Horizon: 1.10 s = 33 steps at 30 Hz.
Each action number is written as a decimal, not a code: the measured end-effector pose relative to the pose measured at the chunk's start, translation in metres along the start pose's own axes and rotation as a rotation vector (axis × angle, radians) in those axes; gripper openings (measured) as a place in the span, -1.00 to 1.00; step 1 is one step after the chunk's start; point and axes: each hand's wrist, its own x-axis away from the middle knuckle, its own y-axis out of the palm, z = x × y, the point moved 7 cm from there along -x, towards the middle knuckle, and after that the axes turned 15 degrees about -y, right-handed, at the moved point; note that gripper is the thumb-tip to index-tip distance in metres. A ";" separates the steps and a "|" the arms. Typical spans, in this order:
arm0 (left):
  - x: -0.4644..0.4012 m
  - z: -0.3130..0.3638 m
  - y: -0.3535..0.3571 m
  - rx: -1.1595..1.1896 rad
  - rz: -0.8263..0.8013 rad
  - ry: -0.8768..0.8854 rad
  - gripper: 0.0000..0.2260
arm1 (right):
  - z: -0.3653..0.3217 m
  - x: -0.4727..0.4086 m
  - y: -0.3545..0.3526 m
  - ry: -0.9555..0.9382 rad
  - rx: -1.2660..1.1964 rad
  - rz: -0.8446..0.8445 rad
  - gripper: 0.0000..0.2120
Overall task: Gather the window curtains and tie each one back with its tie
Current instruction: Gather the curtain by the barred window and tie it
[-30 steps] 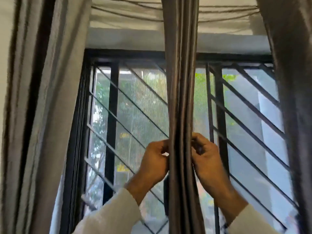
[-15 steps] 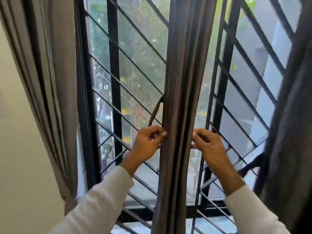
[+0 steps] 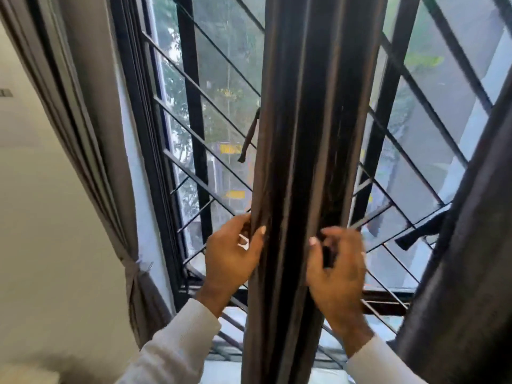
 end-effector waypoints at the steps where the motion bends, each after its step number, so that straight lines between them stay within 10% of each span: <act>1: 0.007 0.006 -0.002 0.012 0.035 0.007 -0.81 | -0.010 0.010 0.011 -0.079 -0.043 -0.118 -0.87; 9: 0.033 0.019 -0.016 -0.014 0.177 0.055 -0.76 | 0.026 0.013 0.054 0.145 0.012 -0.315 -0.57; 14: 0.036 0.006 -0.015 -0.008 0.101 0.080 -0.84 | 0.043 0.025 0.056 0.264 -0.004 -0.279 -0.91; 18: 0.046 0.008 -0.017 -0.051 0.112 0.101 -0.78 | 0.001 0.052 0.027 0.059 -0.011 -0.208 -0.90; 22: 0.060 0.012 -0.013 -0.045 0.035 0.291 -0.85 | 0.009 0.066 -0.003 0.288 -0.124 -0.022 -0.94; 33: 0.087 0.013 0.006 0.122 -0.214 0.376 -0.80 | -0.036 0.112 -0.002 0.052 -0.021 -0.245 -0.78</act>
